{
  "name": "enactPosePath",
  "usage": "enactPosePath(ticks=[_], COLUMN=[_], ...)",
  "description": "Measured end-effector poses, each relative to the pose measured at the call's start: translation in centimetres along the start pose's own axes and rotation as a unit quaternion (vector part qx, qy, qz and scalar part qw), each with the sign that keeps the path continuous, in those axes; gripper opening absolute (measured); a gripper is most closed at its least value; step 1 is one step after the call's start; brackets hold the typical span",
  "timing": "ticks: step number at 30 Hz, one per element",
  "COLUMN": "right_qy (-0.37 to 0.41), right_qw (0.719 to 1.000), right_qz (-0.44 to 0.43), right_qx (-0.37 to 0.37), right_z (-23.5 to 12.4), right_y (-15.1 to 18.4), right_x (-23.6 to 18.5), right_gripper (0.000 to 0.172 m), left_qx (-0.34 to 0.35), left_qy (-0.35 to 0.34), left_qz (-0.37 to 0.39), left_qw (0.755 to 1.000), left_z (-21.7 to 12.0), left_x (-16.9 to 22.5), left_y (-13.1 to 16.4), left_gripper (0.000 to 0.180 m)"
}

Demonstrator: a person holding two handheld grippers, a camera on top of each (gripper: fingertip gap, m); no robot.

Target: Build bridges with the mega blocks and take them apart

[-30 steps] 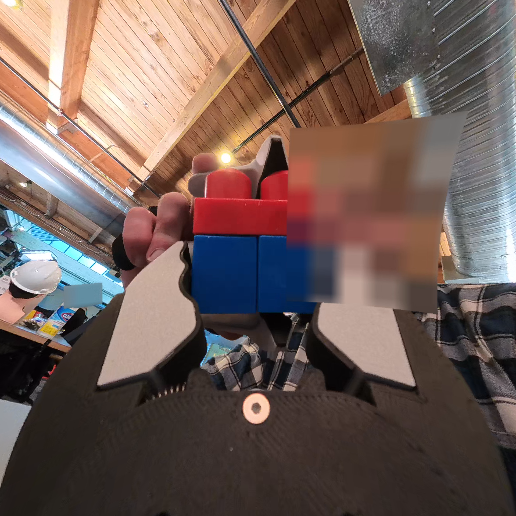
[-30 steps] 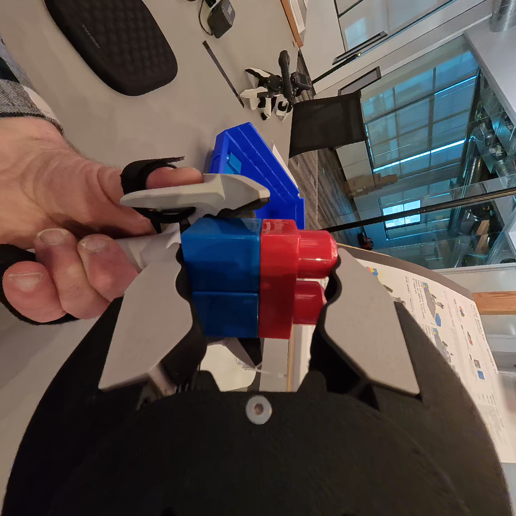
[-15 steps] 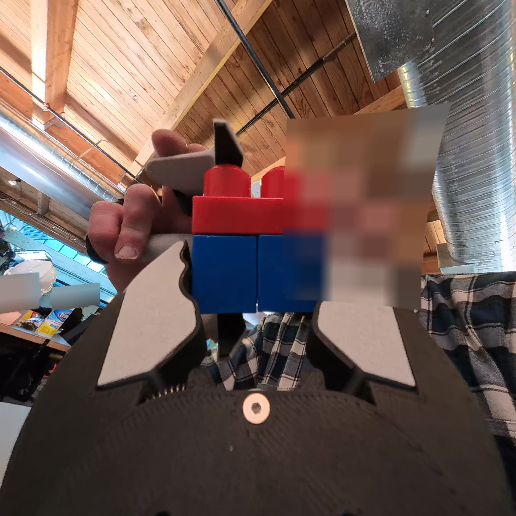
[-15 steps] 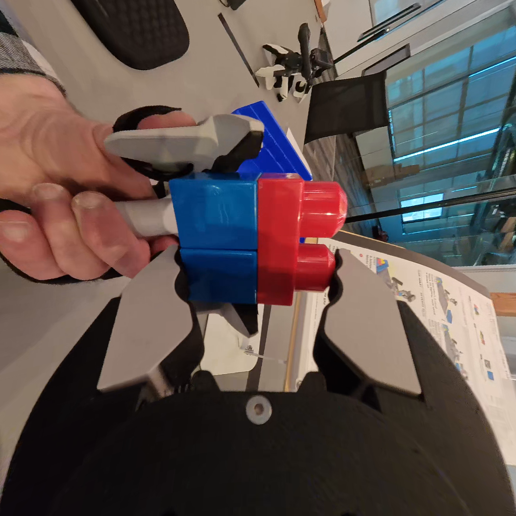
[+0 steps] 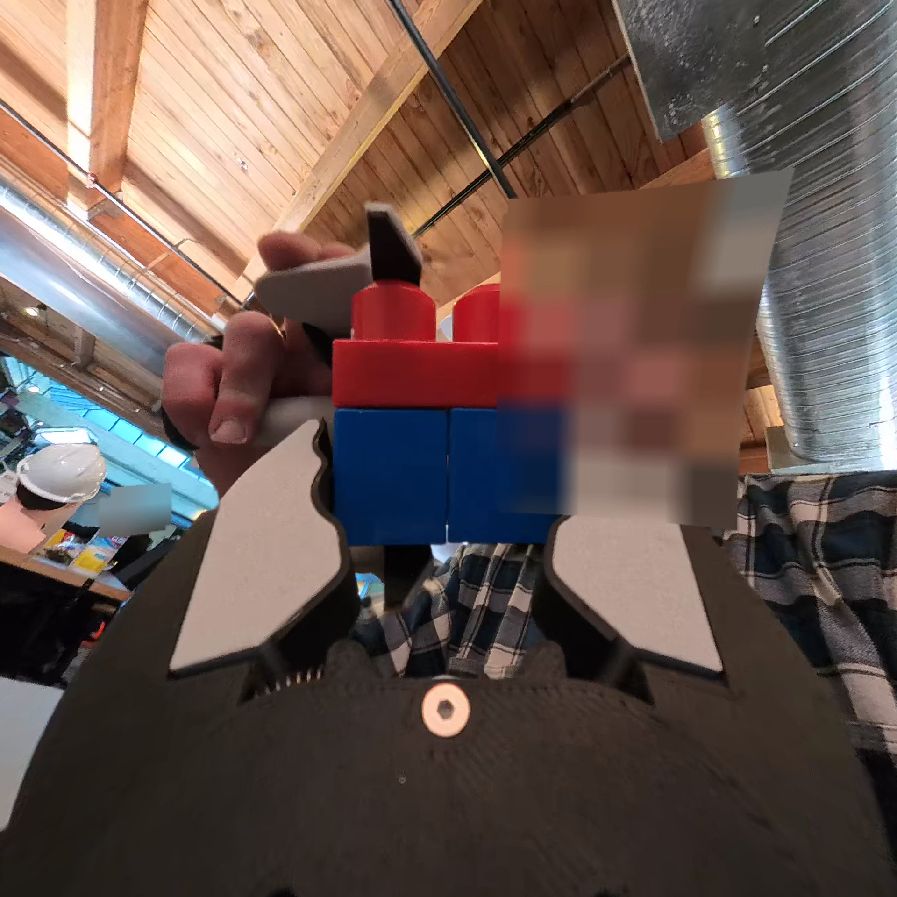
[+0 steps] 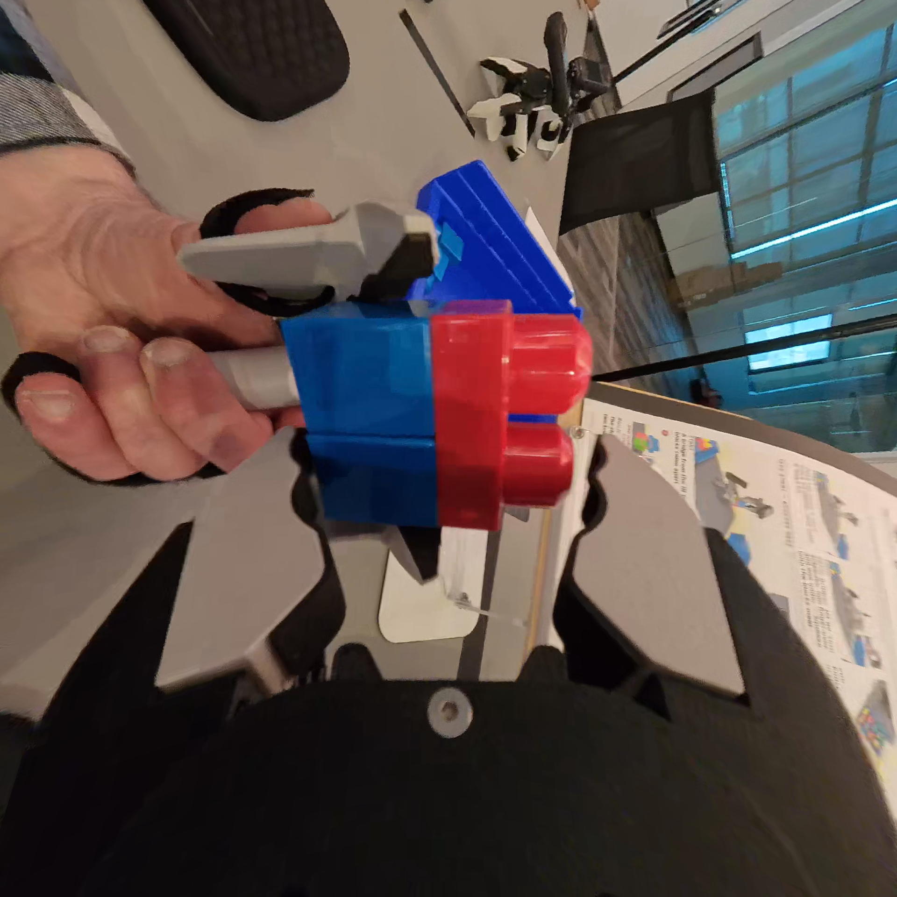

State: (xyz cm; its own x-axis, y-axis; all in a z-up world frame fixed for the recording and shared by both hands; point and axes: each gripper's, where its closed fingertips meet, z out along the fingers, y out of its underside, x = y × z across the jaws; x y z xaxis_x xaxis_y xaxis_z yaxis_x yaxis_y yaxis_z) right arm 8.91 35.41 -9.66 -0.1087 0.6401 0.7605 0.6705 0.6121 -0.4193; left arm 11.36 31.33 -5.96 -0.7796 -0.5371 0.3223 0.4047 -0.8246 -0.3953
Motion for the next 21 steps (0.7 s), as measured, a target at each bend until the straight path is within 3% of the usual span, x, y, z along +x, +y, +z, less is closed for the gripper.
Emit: enactPosePath(ticks=[1, 5, 10, 15, 21], right_qy=[-0.017, -0.151, -0.344, -0.442, -0.501], right_qw=[1.000, 0.983, 0.927, 0.887, 0.856], right_qz=[0.002, 0.074, 0.127, 0.120, 0.116], right_qx=[0.007, 0.073, 0.081, 0.065, 0.057], right_z=[-0.4, -2.9, -3.7, -3.5, -3.5], right_y=[0.1, -1.1, -1.2, -1.7, -1.8], right_x=[-0.1, 0.1, -0.9, -2.7, -4.2], right_gripper=[0.111, 0.082, 0.062, 0.045, 0.039], left_qx=[-0.006, -0.012, -0.012, -0.028, -0.035], left_qy=[0.000, 0.011, 0.036, 0.049, 0.056], left_qz=[-0.002, -0.025, -0.053, -0.069, -0.073], left_qw=[1.000, 1.000, 0.998, 0.996, 0.995], left_z=[-0.1, -0.7, -0.8, -0.6, -0.6], left_x=[-0.1, -0.2, -0.2, -0.3, -0.2], left_y=[0.1, 0.5, 1.4, 2.4, 2.8], left_gripper=[0.089, 0.088, 0.089, 0.089, 0.089])
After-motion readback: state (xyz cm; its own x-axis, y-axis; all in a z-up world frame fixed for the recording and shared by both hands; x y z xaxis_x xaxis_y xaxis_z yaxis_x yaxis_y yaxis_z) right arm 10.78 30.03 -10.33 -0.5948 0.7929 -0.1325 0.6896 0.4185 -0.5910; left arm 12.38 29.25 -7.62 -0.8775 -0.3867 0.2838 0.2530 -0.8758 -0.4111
